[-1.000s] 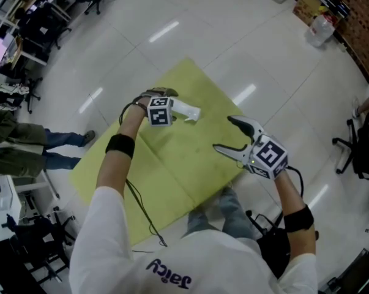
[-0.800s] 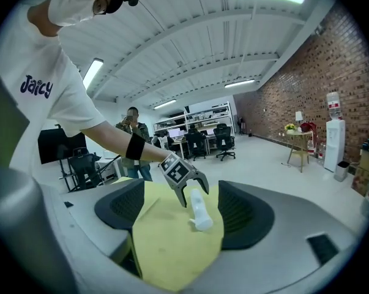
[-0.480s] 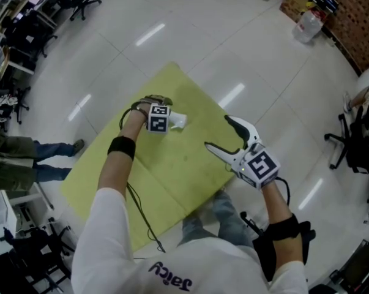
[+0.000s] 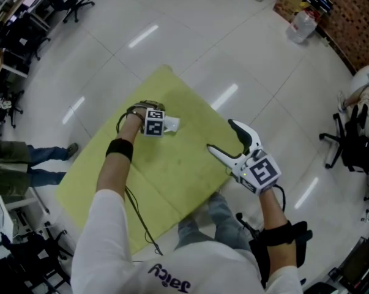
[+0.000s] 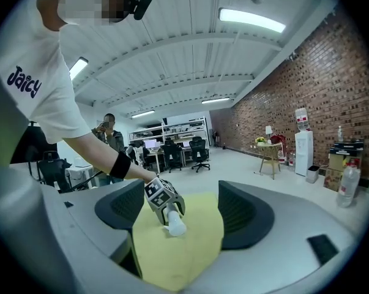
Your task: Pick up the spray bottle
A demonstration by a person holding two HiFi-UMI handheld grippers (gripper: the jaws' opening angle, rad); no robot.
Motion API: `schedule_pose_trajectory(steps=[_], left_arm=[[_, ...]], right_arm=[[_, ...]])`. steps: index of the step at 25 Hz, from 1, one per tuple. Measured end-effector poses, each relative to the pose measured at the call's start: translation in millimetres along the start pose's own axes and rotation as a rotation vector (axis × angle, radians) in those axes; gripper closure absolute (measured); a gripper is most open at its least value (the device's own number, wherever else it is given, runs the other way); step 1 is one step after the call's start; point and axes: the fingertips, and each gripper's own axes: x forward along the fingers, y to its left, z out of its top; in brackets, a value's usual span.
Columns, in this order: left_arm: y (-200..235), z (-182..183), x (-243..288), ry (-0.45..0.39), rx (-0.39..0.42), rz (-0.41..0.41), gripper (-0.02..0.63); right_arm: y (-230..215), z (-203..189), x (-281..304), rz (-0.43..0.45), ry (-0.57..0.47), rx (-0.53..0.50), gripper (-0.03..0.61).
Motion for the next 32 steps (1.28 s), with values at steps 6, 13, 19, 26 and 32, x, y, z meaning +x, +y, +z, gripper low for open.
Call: schedule_pose_trajectory(steps=[6, 13, 19, 26, 32], left_arm=[[-5.8, -1.2, 2.8, 0.037, -0.026, -0.071, 0.293], [-15.0, 1.5, -4.1, 0.019, -0.069, -0.068, 0.342], [-8.5, 7.8, -36.5, -0.123, -0.223, 0.01, 0.342], [0.8, 0.5, -106.4, -0.26, -0.368, 0.182, 0.342], [-4.5, -7.7, -165.5, -0.402, -0.534, 0.335, 0.343]], right_arm=[[-9.5, 6.5, -9.7, -0.025, -0.007, -0.013, 0.19], [-13.9, 16.0, -22.3, -0.059, -0.026, -0.037, 0.19], [-7.3, 20.6, -23.1, -0.081, -0.045, -0.068, 0.19], [10.9, 43.3, -14.6, -0.07, -0.114, -0.114, 0.19], [26.2, 67.2, -3.0, -0.057, -0.194, -0.141, 0.19]])
